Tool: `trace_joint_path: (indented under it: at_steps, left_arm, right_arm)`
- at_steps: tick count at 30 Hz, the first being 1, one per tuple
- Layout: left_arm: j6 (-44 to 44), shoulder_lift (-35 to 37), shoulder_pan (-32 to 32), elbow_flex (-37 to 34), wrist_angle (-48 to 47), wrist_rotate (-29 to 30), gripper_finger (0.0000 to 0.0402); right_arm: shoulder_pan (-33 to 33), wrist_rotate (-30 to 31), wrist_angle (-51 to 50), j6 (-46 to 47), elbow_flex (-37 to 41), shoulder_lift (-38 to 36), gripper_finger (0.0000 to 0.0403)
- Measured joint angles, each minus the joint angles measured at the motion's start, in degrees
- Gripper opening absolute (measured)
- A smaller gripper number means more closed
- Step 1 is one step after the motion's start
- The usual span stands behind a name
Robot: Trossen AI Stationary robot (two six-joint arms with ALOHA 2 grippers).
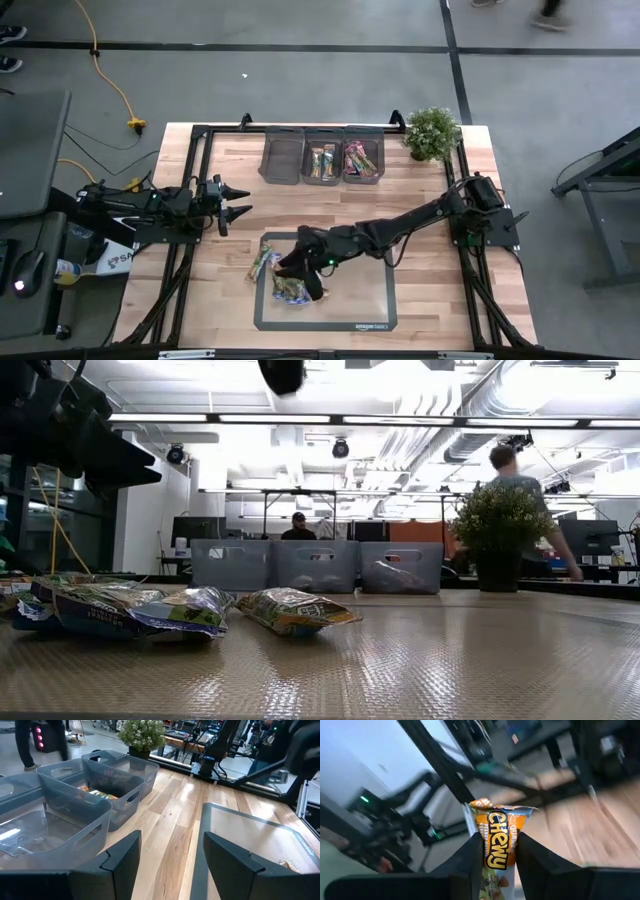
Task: Pick and place Granola Bars by type
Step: Put the orange granola bar into the middle black bin
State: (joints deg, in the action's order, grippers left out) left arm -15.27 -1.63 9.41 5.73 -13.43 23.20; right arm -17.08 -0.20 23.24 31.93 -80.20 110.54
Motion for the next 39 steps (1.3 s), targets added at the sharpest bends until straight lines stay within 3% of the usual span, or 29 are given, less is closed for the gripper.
trace_joint_path:
  at_steps: [7,11,15,23,30,34,39]
  left_arm:
    - [0.0,0.0,0.0,0.0,0.0,0.0,0.0211]
    - [0.0,0.0,0.0,0.0,0.0,0.0,0.0211]
    - [0.0,0.0,0.0,0.0,0.0,0.0,0.0211]
    - [0.0,0.0,0.0,0.0,0.0,0.0,0.0211]
    - [0.0,0.0,0.0,0.0,0.0,0.0,0.0211]
    - [0.0,0.0,0.0,0.0,0.0,0.0,0.0211]
    - [0.0,0.0,0.0,0.0,0.0,0.0,0.0211]
  right_arm:
    - [0.9,0.6,12.9,-4.0,0.0,-0.1,0.0089]
    - [1.6,0.9,12.6,-6.6,-1.6,-0.6,0.0089]
    - [2.6,1.0,4.3,-10.7,-8.2,-1.2,0.0089]
    - [6.2,1.2,-22.6,-20.4,-29.9,-1.2,0.0089]
    - [10.1,2.0,-36.0,-29.2,-45.0,-1.2,0.0089]
    - [12.4,8.7,-38.1,-35.6,-49.5,-1.2,0.0089]
    - [15.3,23.7,-36.5,-40.1,-51.2,-1.2,0.0089]
